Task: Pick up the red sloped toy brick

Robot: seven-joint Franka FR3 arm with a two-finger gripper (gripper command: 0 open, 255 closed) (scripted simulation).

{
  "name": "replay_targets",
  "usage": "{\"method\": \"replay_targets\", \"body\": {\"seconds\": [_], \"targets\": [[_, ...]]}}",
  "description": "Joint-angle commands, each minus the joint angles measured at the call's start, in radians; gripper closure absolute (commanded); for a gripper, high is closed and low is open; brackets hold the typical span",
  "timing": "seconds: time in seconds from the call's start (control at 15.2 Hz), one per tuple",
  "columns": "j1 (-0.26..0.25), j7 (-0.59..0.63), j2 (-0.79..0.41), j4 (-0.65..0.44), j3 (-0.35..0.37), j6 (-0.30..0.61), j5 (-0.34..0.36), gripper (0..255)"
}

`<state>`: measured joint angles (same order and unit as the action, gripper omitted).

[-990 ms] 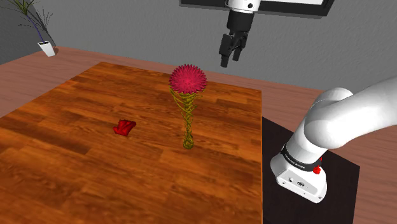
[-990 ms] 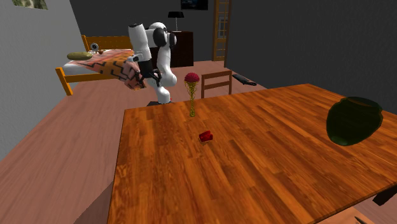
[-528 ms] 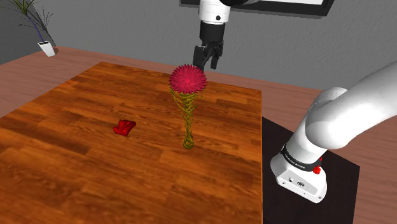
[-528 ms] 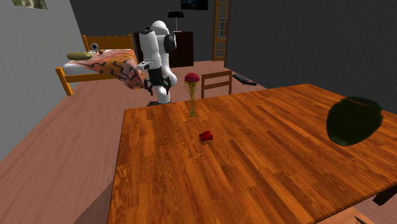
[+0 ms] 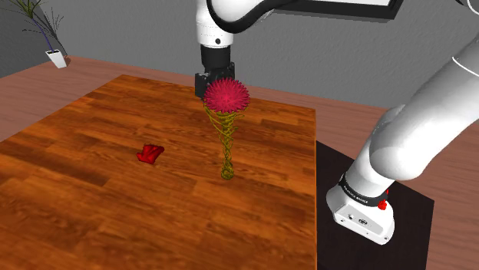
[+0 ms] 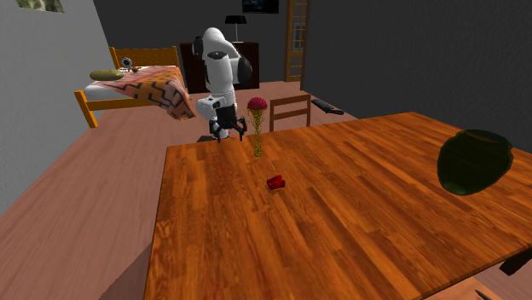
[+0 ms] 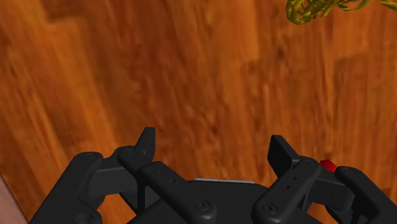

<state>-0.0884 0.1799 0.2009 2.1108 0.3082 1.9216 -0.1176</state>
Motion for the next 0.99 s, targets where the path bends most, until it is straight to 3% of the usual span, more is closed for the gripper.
{"method": "replay_targets", "body": {"seconds": [0.0, 0.46, 0.92], "targets": [[-0.012, 0.043, -0.069, -0.053, 0.031, 0.011, 0.022, 0], [-0.074, 0.180, -0.344, -0.282, 0.097, 0.021, 0.146, 0], [-0.193, 0.287, -0.643, -0.593, 0.106, -0.041, 0.280, 0]]}}
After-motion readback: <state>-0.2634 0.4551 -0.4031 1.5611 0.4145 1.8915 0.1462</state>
